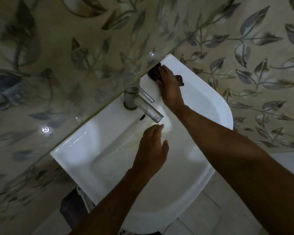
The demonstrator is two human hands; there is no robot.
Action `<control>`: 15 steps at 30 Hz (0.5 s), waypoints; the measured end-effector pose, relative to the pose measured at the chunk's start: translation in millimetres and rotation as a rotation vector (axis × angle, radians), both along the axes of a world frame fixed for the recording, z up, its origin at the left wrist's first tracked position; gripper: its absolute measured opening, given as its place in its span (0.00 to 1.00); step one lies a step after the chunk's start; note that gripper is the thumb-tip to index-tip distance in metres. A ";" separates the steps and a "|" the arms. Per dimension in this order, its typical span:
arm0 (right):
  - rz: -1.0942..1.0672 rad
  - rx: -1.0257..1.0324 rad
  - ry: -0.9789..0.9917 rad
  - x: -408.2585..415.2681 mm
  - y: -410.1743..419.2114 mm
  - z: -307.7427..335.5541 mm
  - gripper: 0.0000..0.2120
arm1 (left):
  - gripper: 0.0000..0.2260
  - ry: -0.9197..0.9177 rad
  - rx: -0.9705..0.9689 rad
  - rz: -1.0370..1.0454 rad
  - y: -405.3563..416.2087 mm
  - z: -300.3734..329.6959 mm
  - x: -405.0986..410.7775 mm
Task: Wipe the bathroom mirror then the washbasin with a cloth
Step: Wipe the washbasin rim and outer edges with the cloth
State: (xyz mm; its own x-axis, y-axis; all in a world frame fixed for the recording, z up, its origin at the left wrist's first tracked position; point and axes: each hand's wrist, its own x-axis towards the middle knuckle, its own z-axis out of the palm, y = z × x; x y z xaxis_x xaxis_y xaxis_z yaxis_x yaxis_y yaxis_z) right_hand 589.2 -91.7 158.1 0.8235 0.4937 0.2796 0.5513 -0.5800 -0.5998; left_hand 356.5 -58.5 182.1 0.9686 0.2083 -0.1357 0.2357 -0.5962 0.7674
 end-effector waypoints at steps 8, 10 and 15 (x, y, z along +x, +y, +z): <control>-0.124 -0.043 0.018 33.7 -15.7 8.2 0.23 | 0.25 -0.058 0.043 0.055 16.1 9.4 10.0; -0.076 -0.019 -0.007 19.8 -2.9 6.6 0.22 | 0.24 -0.053 0.040 0.089 19.7 9.4 11.9; 0.390 -0.012 -0.115 -42.0 6.4 1.7 0.21 | 0.23 -0.045 -0.004 0.180 29.5 13.1 12.9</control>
